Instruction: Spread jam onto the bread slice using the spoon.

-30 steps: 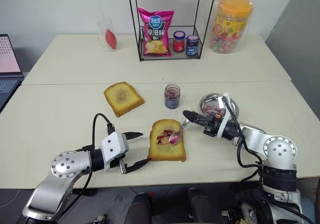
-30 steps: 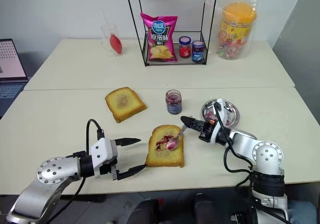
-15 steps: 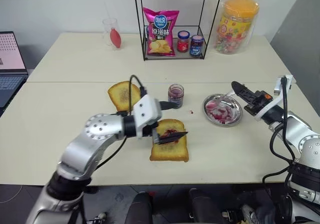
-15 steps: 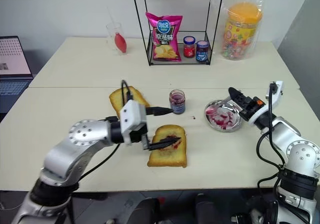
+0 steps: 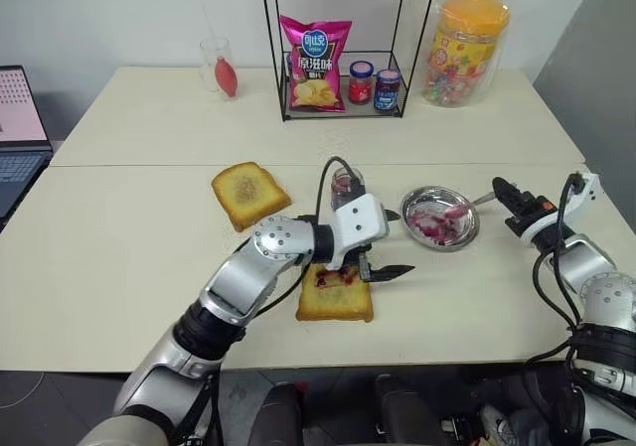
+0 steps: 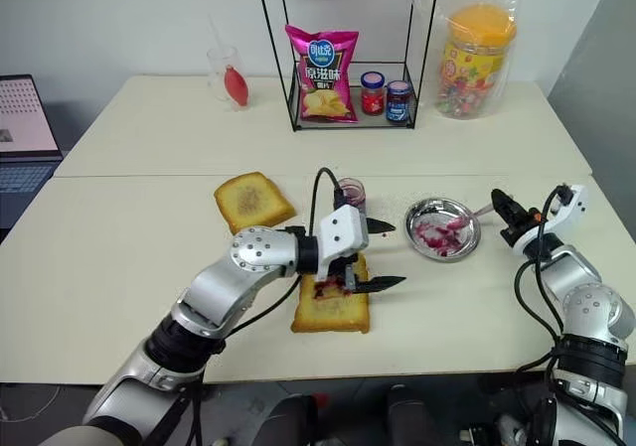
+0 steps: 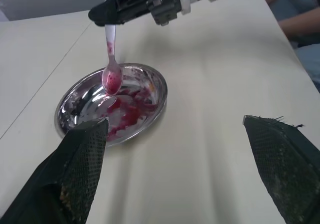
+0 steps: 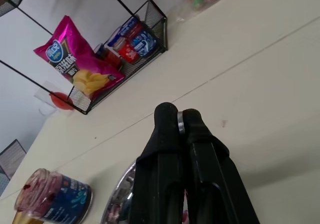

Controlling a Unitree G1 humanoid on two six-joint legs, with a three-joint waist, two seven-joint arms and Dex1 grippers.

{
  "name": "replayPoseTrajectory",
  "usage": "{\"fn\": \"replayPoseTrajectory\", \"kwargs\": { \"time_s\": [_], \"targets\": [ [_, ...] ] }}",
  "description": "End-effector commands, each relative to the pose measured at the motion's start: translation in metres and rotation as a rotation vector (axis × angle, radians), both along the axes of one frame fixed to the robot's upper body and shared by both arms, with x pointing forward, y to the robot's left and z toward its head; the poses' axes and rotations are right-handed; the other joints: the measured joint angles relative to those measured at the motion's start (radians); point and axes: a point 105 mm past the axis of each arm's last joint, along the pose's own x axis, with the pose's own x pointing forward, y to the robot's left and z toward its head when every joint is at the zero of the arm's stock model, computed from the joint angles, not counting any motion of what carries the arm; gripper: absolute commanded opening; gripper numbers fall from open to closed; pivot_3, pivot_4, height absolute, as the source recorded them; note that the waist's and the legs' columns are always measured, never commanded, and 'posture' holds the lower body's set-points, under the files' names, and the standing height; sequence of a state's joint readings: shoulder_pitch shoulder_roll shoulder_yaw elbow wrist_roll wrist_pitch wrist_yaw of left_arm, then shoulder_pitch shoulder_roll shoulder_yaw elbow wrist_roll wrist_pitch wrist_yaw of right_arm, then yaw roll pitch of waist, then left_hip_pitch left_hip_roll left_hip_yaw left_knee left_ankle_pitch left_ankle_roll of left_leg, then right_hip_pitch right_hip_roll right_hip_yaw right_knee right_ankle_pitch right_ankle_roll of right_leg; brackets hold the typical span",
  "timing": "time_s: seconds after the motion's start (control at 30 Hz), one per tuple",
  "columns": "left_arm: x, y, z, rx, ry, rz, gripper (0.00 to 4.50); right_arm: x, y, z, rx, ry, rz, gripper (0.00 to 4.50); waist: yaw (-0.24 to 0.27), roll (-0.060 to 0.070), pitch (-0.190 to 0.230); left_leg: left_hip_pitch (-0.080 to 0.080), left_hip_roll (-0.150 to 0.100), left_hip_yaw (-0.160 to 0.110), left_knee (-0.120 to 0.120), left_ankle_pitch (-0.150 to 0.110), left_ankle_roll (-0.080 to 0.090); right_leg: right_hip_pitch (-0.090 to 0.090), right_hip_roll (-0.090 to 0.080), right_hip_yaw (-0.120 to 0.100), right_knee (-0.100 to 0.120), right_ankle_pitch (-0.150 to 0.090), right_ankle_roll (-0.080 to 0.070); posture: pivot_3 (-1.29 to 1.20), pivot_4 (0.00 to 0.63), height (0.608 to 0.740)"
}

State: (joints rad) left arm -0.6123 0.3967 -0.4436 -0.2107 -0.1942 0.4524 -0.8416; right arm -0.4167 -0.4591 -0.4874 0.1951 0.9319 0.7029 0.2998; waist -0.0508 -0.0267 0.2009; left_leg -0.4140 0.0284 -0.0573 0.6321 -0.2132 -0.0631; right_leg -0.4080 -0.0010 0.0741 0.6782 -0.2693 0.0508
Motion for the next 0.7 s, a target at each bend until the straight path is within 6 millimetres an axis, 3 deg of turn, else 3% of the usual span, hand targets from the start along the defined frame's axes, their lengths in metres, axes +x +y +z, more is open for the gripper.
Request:
{"fn": "replayPoseTrajectory", "kwargs": {
  "time_s": [0.03,0.13,0.17,0.27,0.5,0.6,0.7],
  "targets": [
    [0.000,-0.003,0.009,-0.014,-0.044,-0.008,4.50,0.003,-0.001,0.008,-0.025,-0.031,0.020,0.03,-0.002,0.000,0.000,0.000,0.000,0.000,0.000,0.000,0.000,0.000,0.000,0.000,0.000,0.000,0.000,0.00,0.150,0.740],
    [-0.001,-0.004,0.009,-0.019,-0.041,-0.014,4.50,0.006,-0.004,0.002,-0.026,-0.014,0.006,0.03,-0.003,0.001,0.000,0.001,0.001,0.000,0.000,0.000,0.000,0.000,0.001,0.000,0.001,0.000,0.000,0.00,0.150,0.740],
    [0.000,-0.005,0.009,-0.025,-0.041,-0.013,4.50,0.006,-0.005,0.002,-0.027,-0.014,0.003,0.47,-0.003,0.001,0.000,0.001,0.001,0.000,0.000,0.000,0.000,0.000,0.000,0.000,0.001,0.000,0.000,0.00,0.150,0.740],
    [0.000,-0.008,0.013,-0.045,-0.043,-0.008,4.50,0.008,-0.006,0.002,-0.040,-0.013,-0.005,0.88,-0.002,0.001,0.000,0.001,0.000,0.000,0.000,0.000,0.000,0.000,0.000,0.000,0.001,0.000,0.000,0.00,0.150,0.740],
    [0.002,-0.012,0.020,-0.088,-0.048,0.011,4.50,0.011,-0.013,0.001,-0.163,-0.009,-0.044,2.45,-0.002,0.001,0.000,0.001,0.000,0.000,0.000,0.000,0.000,0.000,0.000,0.000,0.001,0.000,0.000,0.00,0.150,0.740],
    [0.002,-0.013,0.022,-0.102,-0.048,0.013,4.50,0.010,-0.006,-0.003,-0.218,-0.014,-0.018,3.10,-0.003,0.001,0.000,0.001,0.000,0.000,0.000,0.000,0.000,0.000,0.000,0.000,0.001,0.000,0.000,0.00,0.150,0.740],
    [0.003,-0.012,0.024,-0.109,-0.052,0.017,4.50,0.011,-0.004,-0.003,-0.278,-0.030,-0.023,3.28,-0.003,0.001,0.000,0.001,0.000,0.000,0.000,0.000,0.000,0.000,0.000,0.000,0.001,0.000,0.000,0.00,0.150,0.740]
  ]
}}
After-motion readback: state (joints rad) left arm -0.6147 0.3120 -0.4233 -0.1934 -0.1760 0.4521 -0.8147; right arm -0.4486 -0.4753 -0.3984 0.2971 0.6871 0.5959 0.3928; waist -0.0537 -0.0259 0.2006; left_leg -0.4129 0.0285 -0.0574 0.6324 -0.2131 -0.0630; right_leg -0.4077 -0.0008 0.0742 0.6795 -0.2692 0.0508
